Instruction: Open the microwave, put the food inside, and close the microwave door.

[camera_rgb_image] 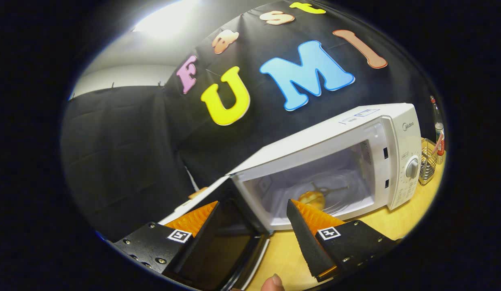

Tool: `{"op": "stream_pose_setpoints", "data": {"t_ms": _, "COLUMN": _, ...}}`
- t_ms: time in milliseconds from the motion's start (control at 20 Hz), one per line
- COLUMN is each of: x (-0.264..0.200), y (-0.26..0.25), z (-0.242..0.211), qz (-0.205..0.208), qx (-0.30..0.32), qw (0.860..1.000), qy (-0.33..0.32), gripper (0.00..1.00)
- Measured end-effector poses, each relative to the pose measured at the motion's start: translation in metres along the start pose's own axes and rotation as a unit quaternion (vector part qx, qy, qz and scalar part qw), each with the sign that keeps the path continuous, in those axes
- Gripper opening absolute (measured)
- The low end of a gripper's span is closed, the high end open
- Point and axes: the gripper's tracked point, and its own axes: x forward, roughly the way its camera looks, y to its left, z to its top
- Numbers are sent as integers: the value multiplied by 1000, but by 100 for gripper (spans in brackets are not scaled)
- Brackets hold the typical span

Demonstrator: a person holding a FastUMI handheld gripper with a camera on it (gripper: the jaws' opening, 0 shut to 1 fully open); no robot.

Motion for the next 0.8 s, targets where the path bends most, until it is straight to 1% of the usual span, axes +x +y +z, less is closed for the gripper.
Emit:
{"op": "stream_pose_setpoints", "data": {"t_ms": 150, "x": -33, "y": 67, "z": 3, "qz": 65, "qx": -4, "qw": 998, "qy": -5, "gripper": 97}}
{"op": "stream_pose_setpoints", "data": {"t_ms": 350, "x": -60, "y": 133, "z": -2, "qz": 122, "qx": -51, "qw": 991, "qy": -5, "gripper": 97}}
{"op": "stream_pose_setpoints", "data": {"t_ms": 500, "x": -74, "y": 175, "z": -25, "qz": 165, "qx": -58, "qw": 985, "qy": 13, "gripper": 97}}
{"op": "stream_pose_setpoints", "data": {"t_ms": 600, "x": -76, "y": 198, "z": -42, "qz": 180, "qx": -60, "qw": 982, "qy": 22, "gripper": 97}}
{"op": "stream_pose_setpoints", "data": {"t_ms": 650, "x": -76, "y": 205, "z": -51, "qz": 183, "qx": -74, "qw": 980, "qy": 22, "gripper": 97}}
{"op": "stream_pose_setpoints", "data": {"t_ms": 750, "x": -75, "y": 212, "z": -68, "qz": 179, "qx": -117, "qw": 977, "qy": 23, "gripper": 97}}
{"op": "stream_pose_setpoints", "data": {"t_ms": 800, "x": -76, "y": 215, "z": -69, "qz": 182, "qx": -147, "qw": 972, "qy": 6, "gripper": 97}}
